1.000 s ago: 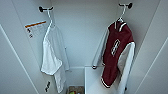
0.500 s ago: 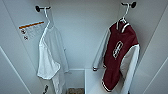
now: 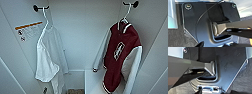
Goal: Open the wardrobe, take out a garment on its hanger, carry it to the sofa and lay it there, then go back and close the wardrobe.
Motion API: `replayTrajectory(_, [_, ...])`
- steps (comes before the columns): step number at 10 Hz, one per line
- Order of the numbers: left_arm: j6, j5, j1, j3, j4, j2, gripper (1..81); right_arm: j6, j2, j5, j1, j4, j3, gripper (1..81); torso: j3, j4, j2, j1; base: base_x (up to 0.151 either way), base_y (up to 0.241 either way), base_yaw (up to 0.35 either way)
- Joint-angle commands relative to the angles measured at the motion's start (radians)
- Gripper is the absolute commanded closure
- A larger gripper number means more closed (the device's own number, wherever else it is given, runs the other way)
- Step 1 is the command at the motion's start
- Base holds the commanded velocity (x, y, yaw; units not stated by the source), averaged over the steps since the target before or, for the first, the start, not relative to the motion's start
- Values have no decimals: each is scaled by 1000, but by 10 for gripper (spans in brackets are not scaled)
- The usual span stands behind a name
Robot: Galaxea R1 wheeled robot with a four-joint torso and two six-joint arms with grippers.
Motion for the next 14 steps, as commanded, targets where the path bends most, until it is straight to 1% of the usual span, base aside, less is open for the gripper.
replayTrajectory(1, [5,59,-18,7,7,1,10,-5,11,-59,6,-15,5,10,0,0,0,0,0,0,0])
replayTrajectory(2, [5,59,-17,9,7,1,10,-5,10,-59,3,-17,6,10,73,0,0,0,0,0,0])
replayTrajectory(3, [5,57,-20,9,7,-1,10,-5,9,-59,4,-24,8,10,100,0,0,0,0,0,0])
replayTrajectory(4, [4,51,-26,10,4,-5,10,-5,9,-59,3,-30,8,10,13,0,0,0,0,0,0])
replayTrajectory(5, [1,51,-41,20,1,-14,10,-7,11,-59,3,-41,8,10,35,0,0,0,0,0,0])
replayTrajectory(6, [-7,51,-61,52,-1,-34,10,-7,9,-59,-2,-73,8,10,48,0,0,0,0,0,0])
replayTrajectory(7, [-8,53,-84,131,-2,-88,10,-7,6,-57,-22,-95,8,10,55,0,-1,0,0,0,0])
replayTrajectory(8, [-8,57,-109,215,-4,-141,10,-7,0,-27,-33,-107,8,10,77,-80,-1,0,0,0,0])
replayTrajectory(9, [-11,59,-133,279,-6,-186,10,-7,-6,8,-40,-113,8,10,80,-99,-1,0,0,0,0])
replayTrajectory(10, [-15,60,-156,322,-7,-217,10,-7,-7,21,-45,-115,8,10,84,-118,-1,0,0,0,0])
replayTrajectory(11, [-21,68,-178,328,-7,-228,10,-7,-7,21,-45,-115,8,10,89,-148,-1,0,0,0,0])
replayTrajectory(12, [-27,97,-202,330,-7,-231,10,-7,-7,21,-43,-115,11,10,96,-183,-1,0,0,0,0])
replayTrajectory(13, [-30,111,-224,330,-7,-231,10,-7,-7,21,-42,-115,12,10,101,-217,-1,0,0,0,0])
replayTrajectory(14, [-30,126,-250,336,-12,-231,10,-7,-7,21,-42,-115,14,10,79,-157,-1,0,0,0,0])
